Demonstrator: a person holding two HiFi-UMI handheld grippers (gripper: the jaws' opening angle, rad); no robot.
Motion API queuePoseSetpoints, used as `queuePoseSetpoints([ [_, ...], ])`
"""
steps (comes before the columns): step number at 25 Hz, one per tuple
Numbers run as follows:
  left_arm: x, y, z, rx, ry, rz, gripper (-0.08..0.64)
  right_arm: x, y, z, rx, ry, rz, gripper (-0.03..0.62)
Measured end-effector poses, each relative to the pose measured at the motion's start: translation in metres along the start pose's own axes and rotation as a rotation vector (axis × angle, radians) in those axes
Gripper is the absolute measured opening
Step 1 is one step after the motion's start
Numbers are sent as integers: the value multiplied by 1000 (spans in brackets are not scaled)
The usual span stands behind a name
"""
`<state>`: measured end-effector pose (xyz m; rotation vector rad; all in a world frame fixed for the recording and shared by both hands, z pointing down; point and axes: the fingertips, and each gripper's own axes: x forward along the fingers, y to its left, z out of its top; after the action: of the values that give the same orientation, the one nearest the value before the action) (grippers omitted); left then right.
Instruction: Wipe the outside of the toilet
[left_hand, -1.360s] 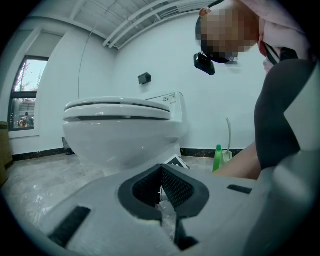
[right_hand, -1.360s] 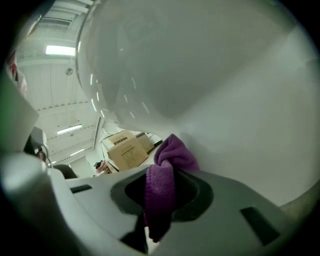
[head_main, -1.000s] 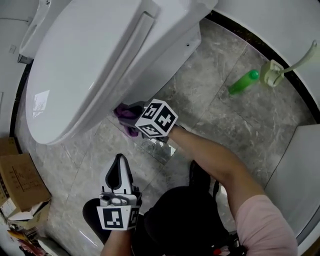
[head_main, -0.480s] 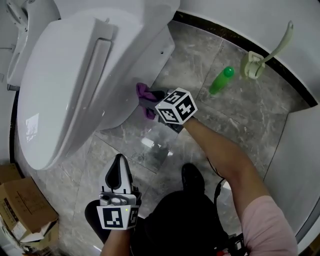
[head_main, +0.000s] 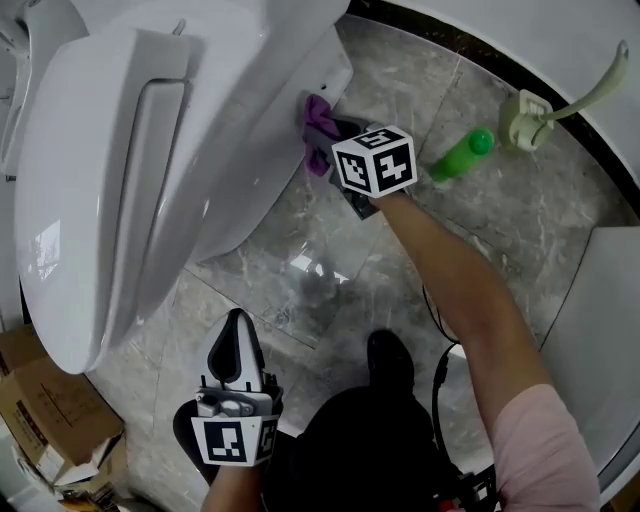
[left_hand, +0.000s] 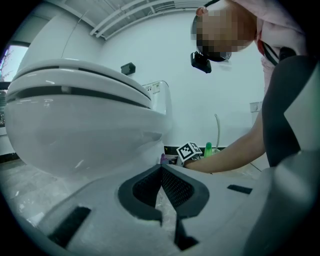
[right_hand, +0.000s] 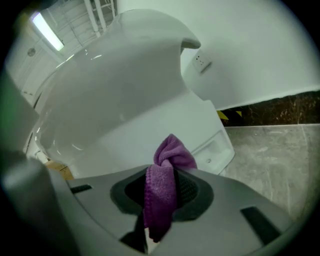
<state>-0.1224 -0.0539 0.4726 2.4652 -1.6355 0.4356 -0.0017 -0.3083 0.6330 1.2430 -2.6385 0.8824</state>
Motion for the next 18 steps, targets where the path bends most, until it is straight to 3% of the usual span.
queuePoseSetpoints([
  [6,14,4,-5,-23,25,12,8,22,-30,1,-16,18,-58,84],
  [18,13,7,-19,-38,56,29,8,46,-36,-11,19,31,-45,83],
])
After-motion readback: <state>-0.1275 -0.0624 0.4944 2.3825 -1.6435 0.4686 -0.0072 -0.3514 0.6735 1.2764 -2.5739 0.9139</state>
